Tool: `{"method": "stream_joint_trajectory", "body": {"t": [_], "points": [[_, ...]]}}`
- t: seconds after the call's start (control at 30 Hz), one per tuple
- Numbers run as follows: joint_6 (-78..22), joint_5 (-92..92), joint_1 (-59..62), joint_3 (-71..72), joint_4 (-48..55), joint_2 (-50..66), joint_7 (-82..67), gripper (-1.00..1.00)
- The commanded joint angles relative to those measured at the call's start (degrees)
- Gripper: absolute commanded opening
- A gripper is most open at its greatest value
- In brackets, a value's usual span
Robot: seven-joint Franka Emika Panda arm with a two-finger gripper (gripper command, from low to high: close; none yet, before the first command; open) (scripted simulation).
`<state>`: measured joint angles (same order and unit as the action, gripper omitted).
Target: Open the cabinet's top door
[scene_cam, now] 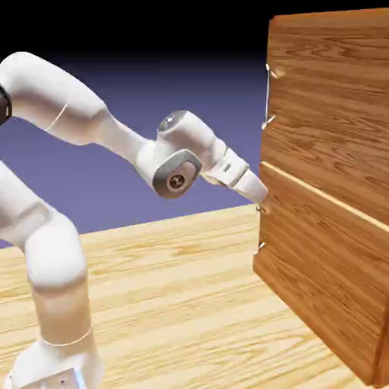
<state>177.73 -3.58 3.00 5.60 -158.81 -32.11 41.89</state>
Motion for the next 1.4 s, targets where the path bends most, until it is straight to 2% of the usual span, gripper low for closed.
{"method": "stream_joint_trajectory", "body": {"t": [0.0, 0.77, 1.07, 1.1, 1.37], "points": [[1.38, -1.33, 1.37, 2.08, 0.81, 0.2, -0.21, 0.0], [32.93, -31.63, 32.59, 49.51, 19.36, 4.84, -4.99, 0.0], [34.11, -30.84, 47.67, 62.5, 27.77, 11.87, -7.44, 0.0], [34.11, -30.84, 47.67, 62.5, 27.77, 11.87, -7.44, -1.0], [34.75, -21.81, 33.79, 47.97, 21.77, 10.9, -1.27, -1.0]]}}
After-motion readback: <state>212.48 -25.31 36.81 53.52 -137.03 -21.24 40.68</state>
